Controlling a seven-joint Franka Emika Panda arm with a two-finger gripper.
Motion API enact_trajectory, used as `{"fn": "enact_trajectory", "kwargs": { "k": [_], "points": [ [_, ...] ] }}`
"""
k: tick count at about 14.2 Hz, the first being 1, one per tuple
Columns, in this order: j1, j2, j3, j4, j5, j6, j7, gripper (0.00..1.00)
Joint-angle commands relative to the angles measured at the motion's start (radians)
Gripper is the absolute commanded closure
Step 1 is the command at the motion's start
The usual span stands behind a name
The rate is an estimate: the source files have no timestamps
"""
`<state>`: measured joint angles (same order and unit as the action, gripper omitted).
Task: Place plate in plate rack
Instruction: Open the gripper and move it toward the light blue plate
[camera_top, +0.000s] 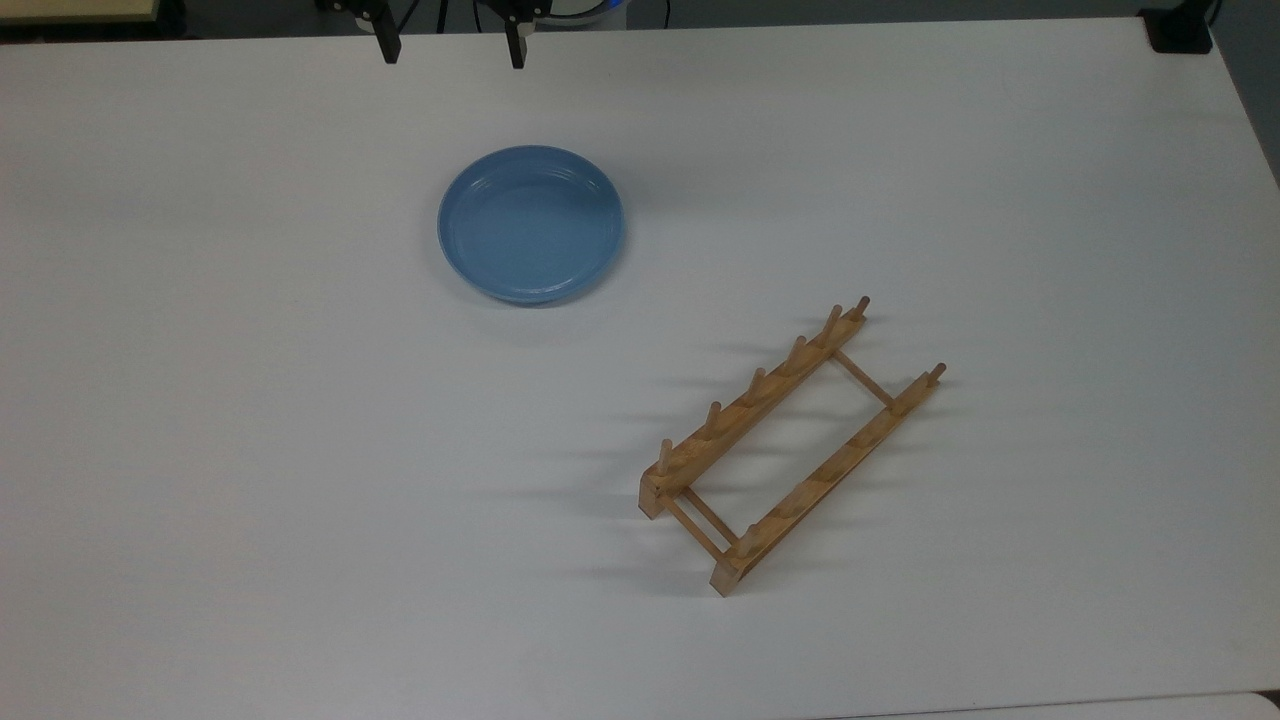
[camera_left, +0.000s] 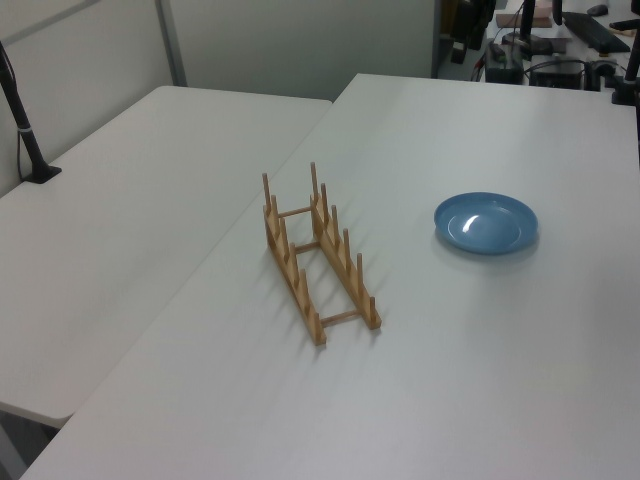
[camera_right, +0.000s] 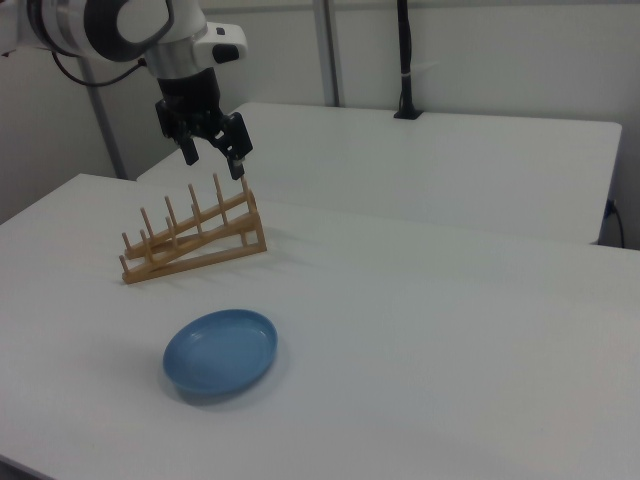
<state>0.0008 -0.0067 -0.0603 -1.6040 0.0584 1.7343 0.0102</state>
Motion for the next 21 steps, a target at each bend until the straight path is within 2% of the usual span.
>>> {"fn": "enact_trajectory", "kwargs": {
  "k": [1, 13, 16, 21],
  "points": [
    [0.019, -0.013, -0.015, -0.005, -0.003, -0.022, 0.008, 0.00],
    [0.022, -0.018, -0.015, -0.005, 0.000, -0.025, 0.014, 0.00],
    [0.022, -0.025, -0.015, -0.004, 0.000, -0.080, 0.007, 0.00],
    [0.024, -0.022, -0.015, -0.004, 0.000, -0.082, 0.013, 0.00]
  ]
}}
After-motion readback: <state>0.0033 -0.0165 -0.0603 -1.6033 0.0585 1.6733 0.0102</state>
